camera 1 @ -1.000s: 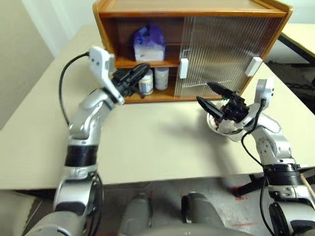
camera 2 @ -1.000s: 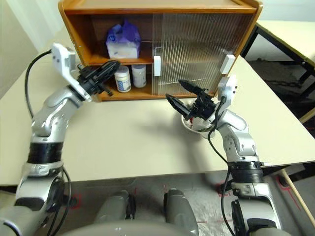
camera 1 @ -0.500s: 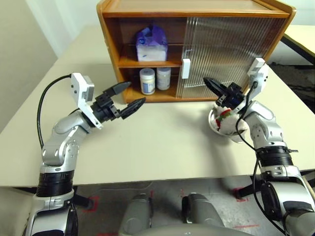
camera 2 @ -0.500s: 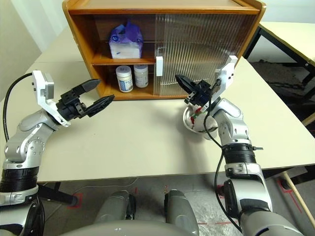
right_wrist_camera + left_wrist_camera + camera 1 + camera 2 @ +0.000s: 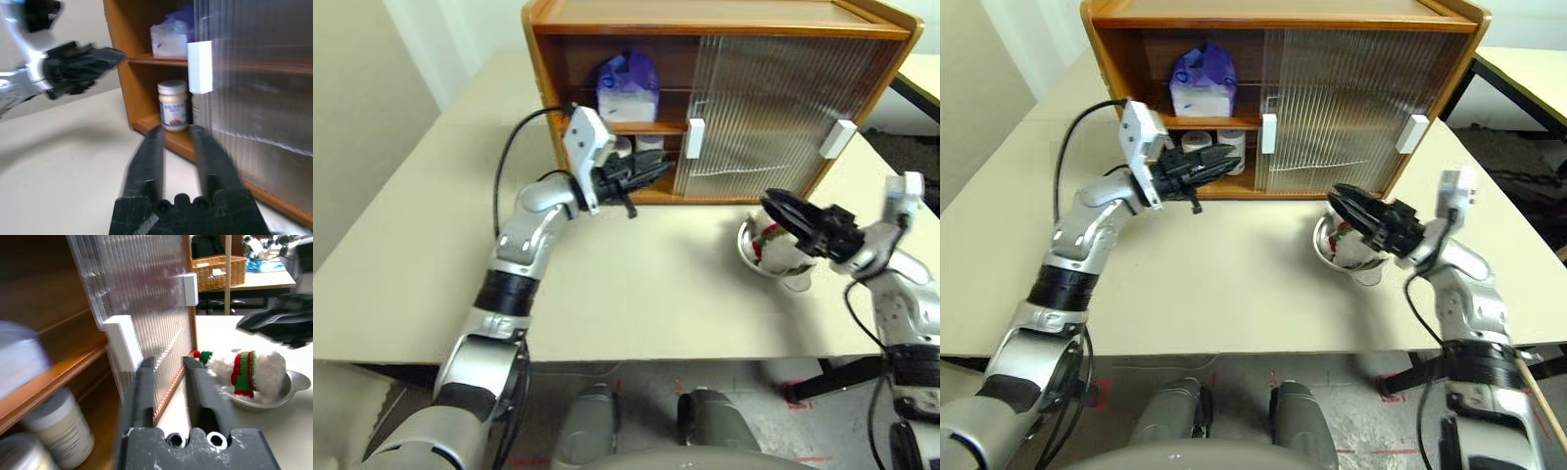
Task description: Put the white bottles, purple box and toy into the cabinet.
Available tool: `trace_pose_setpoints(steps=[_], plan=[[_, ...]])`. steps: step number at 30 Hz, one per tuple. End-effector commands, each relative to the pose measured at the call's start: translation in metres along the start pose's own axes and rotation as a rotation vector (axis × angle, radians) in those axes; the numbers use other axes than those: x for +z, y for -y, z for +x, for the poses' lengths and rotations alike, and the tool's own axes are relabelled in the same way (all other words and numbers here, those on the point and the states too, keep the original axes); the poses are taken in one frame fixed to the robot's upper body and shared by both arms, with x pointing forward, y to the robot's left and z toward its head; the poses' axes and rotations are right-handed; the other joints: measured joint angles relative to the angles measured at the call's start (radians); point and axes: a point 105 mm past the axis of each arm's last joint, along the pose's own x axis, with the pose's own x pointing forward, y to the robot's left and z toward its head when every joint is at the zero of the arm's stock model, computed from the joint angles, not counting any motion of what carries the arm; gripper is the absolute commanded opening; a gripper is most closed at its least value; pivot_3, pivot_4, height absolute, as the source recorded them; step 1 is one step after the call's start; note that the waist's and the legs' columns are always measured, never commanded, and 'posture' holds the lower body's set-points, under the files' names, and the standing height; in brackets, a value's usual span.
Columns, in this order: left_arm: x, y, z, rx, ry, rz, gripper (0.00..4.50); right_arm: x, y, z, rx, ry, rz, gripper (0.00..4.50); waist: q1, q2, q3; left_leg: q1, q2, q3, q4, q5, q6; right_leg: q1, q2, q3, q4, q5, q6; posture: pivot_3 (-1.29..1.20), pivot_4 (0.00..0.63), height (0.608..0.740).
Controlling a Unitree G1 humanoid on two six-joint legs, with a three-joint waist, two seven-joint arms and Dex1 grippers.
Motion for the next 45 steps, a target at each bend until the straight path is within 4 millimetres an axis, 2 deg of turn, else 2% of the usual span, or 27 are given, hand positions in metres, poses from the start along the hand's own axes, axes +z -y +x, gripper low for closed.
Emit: trace_pose_setpoints(steps=[1,6,9,12,17,19,23,26,32,39,45], plan=[[-0.004,-0.001,0.017,-0.01,-0.046,0.058,0.0,0.011,-0.002,-0.011,-0.001,0.018,-0.01,2.6,-0.018,0.0,0.0,0.0,0.0,0.0,0.0,0.0,0.0,0.0,0.001,0.0,0.0,0.0,0.0,0.01,0.0,0.74],[-0.004,-0.003,0.047,0.002,-0.117,0.157,0.0,0.013,-0.001,-0.022,-0.029,0.001,-0.024,4.44,-0.035,0.0,0.0,0.001,-0.001,0.0,0.0,0.0,0.0,0.0,0.001,0.002,0.0,0.001,0.002,-0.01,0.0,0.74],[-0.011,-0.001,0.069,0.009,-0.221,0.245,0.0,0.013,-0.001,-0.021,-0.033,0.003,-0.027,4.48,-0.047,0.0,0.0,0.001,-0.002,0.0,0.0,0.0,-0.001,0.001,0.001,0.003,0.0,0.001,0.003,-0.01,0.0,0.74],[-0.015,0.008,0.081,-0.024,-0.253,0.32,0.0,0.012,-0.002,-0.018,-0.031,0.004,-0.028,4.48,-0.051,0.0,0.0,0.001,-0.002,0.0,0.0,0.0,-0.001,0.001,0.001,0.003,-0.001,0.002,0.003,-0.01,0.0,0.74],[-0.018,0.005,0.093,-0.025,-0.347,0.523,0.0,0.011,-0.006,-0.013,-0.027,0.006,-0.024,4.48,-0.052,0.0,0.0,0.0,-0.002,0.0,0.0,0.0,0.0,0.0,0.002,0.004,-0.001,0.001,0.004,-0.02,0.0,0.74],[-0.019,0.0,0.093,-0.01,-0.363,0.545,0.0,0.008,-0.006,-0.012,-0.036,-0.004,-0.021,4.48,-0.052,0.0,0.0,0.0,-0.002,0.0,0.0,-0.001,-0.001,0.0,0.002,0.004,-0.002,0.001,0.004,-0.03,0.0,0.74],[-0.012,-0.018,0.089,0.085,-0.365,0.558,0.0,0.004,-0.006,-0.011,-0.051,-0.016,-0.017,4.48,-0.054,0.0,0.0,0.0,-0.001,0.0,0.0,-0.002,-0.004,0.0,0.002,0.004,-0.001,0.001,0.004,-0.03,0.0,0.74],[-0.015,-0.025,0.084,0.116,-0.379,0.554,0.0,0.003,-0.007,-0.01,-0.053,-0.019,-0.015,4.48,-0.055,0.0,0.0,0.0,-0.001,0.0,0.0,-0.002,-0.004,0.0,0.002,0.004,-0.001,0.001,0.004,-0.02,0.0,0.74],[-0.021,-0.034,0.071,0.171,-0.397,0.542,0.0,-0.002,-0.008,-0.005,-0.043,-0.032,-0.001,4.48,-0.061,0.0,0.0,0.0,-0.001,0.0,0.0,-0.002,-0.004,-0.001,0.002,0.005,-0.001,0.001,0.004,0.0,0.002,0.74],[-0.018,-0.039,0.058,0.229,-0.385,0.517,0.0,-0.006,-0.014,0.006,-0.009,-0.025,0.025,4.48,-0.072,0.0,0.0,0.001,-0.001,0.0,0.0,-0.002,-0.004,-0.001,0.002,0.006,0.002,0.001,0.004,0.04,0.002,0.74],[-0.021,-0.05,0.033,0.295,-0.418,0.499,0.0,-0.007,-0.011,0.011,0.015,-0.034,0.03,4.48,-0.07,0.0,0.0,0.002,-0.001,0.0,0.0,-0.002,-0.004,-0.001,0.002,0.006,0.003,0.002,0.003,0.08,0.003,0.74]])
